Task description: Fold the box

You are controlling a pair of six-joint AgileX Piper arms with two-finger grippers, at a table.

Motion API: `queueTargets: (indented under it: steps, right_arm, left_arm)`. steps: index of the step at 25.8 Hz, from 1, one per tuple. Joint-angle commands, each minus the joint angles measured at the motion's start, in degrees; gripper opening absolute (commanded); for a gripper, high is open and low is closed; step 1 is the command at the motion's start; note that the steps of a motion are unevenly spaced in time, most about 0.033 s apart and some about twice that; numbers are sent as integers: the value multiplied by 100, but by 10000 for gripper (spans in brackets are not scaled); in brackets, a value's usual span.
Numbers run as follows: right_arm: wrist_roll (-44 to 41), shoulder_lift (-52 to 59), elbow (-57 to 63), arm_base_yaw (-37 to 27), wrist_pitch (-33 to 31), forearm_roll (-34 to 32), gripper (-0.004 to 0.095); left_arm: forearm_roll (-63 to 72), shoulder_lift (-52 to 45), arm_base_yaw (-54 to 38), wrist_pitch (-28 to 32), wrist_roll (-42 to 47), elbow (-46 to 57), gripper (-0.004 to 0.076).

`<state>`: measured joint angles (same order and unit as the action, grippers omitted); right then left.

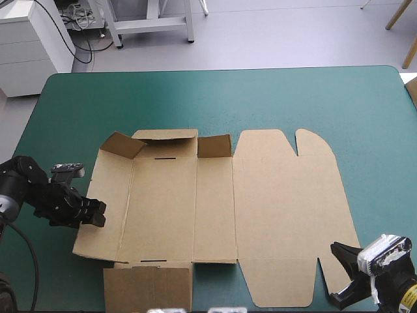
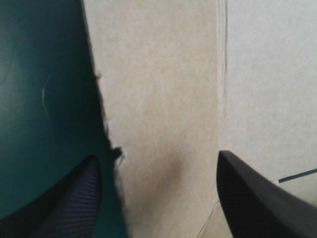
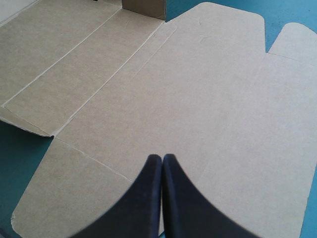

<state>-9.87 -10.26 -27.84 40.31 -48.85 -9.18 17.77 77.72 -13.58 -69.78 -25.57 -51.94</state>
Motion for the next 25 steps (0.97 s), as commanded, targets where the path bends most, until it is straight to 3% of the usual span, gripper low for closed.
queueTargets:
  steps: [1,4,14,17,22,25]
  right_arm:
    - [51,-84,-132,-30,352,-79,-20]
    - [51,-84,-132,-30,352,-79,-20]
    - [58,-84,-132,-30,352,-90,-20]
    - [58,-84,-132,-30,352,-90,-20]
    - [58,-84,-132,-30,352,-90,-20]
    - [58,-84,-132,-30,352,-90,-20]
  left_arm:
    - [567,172,-19,-365,-35,-125,471]
    - [1250,402,-8,-365,-182,-117,471]
    - [1271,507,2,-365,-281,371,451]
    - [1305,507,2,-365,-406,371,345]
    - [1319,507,2,-365,-809,371,-9]
    - [1343,507,2,-325,-859,323,-8]
